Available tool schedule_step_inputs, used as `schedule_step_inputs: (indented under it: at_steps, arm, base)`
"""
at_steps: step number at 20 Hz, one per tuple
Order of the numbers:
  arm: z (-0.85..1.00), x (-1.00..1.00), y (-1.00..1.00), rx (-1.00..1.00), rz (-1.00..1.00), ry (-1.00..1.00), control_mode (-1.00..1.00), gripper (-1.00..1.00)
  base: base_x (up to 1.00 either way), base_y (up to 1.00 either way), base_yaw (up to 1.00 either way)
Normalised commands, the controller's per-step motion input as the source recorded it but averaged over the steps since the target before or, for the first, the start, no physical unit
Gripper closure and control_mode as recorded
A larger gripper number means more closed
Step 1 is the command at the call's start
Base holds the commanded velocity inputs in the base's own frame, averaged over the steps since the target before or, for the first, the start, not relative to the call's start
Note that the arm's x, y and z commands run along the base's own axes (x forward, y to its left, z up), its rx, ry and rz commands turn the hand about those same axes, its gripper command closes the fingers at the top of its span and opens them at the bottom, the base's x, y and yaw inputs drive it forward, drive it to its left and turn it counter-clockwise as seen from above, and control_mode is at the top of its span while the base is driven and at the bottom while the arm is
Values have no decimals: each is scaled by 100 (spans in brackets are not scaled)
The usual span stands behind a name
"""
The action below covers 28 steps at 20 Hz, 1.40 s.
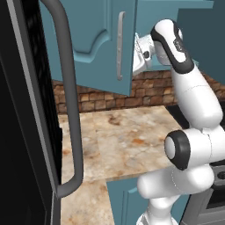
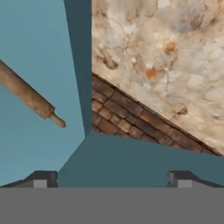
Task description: Open the cabinet, retrieve the rolling pin, and place it next to the meat on the cutting board to prepare for tenderizing.
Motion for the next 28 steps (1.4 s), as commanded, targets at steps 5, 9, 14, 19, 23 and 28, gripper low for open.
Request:
schedule_step_inputs:
  at_steps: [5,9,14,19,23,28]
  arm:
    - [0,-2,48,0,12,0,-100,-100]
    - [0,-21,52,0,6,0,-100,-100]
    - [0,-41,53,0,4,0,-100,-100]
    - [0,-61,52,0,0,-1,-100,-100]
    - [0,-63,45,0,0,-2,-100,-100]
    - [0,-52,51,-1,0,0,-100,-100]
  base:
    - [0,0,0]
    - [0,0,0]
    - [0,0,0]
    - [0,0,0]
    - [0,0,0]
    - [0,0,0]
